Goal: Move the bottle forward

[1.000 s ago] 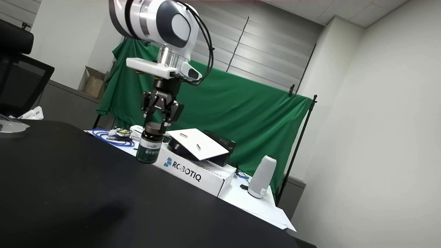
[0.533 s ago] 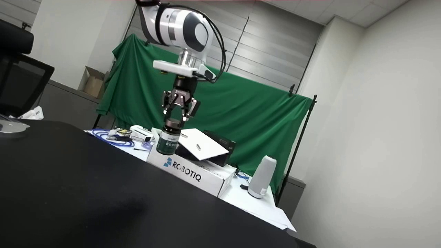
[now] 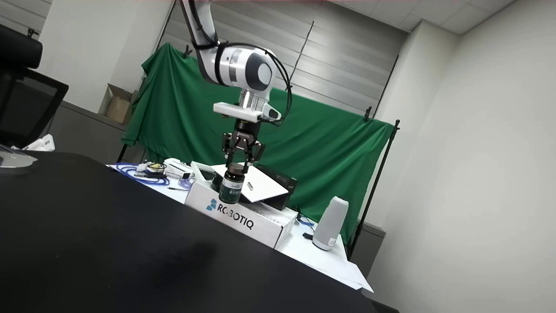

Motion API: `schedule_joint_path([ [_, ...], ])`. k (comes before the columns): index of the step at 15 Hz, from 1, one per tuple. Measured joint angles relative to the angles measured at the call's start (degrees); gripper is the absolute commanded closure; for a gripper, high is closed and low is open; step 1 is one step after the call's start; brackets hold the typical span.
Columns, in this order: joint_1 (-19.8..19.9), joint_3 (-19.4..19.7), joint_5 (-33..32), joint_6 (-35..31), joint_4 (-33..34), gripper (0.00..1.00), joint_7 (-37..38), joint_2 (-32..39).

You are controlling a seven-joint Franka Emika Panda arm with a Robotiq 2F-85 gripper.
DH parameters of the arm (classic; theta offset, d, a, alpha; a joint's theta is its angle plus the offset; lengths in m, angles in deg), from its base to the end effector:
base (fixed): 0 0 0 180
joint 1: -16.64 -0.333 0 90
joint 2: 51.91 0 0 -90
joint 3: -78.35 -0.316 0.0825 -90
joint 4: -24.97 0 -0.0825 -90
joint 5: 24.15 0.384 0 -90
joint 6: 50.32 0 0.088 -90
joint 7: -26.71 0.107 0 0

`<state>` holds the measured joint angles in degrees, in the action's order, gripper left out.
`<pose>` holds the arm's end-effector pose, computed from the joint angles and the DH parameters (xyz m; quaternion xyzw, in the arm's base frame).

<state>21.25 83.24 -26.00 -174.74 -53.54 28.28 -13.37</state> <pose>0.7337 -0.1100 0.3342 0.9941 -0.0770 0.0624 0.0442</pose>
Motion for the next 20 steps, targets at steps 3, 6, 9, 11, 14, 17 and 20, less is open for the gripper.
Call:
schedule_joint_path([
  [3,1.0,-0.1,0.8,2.4,7.9,0.64,-0.7,6.0],
  [6,1.8,-0.1,0.8,7.0,15.3,0.64,-0.9,11.3],
  [9,2.6,0.0,0.7,10.6,21.5,0.64,-1.0,15.8],
  [11,3.2,0.1,0.7,12.2,25.0,0.64,-1.3,18.5],
  [14,4.0,0.1,0.7,14.2,29.1,0.64,-1.5,22.3],
  [17,4.6,0.1,0.7,15.6,32.5,0.64,-1.6,25.4],
  [20,5.1,0.1,0.7,16.8,35.3,0.64,-1.6,27.9],
])
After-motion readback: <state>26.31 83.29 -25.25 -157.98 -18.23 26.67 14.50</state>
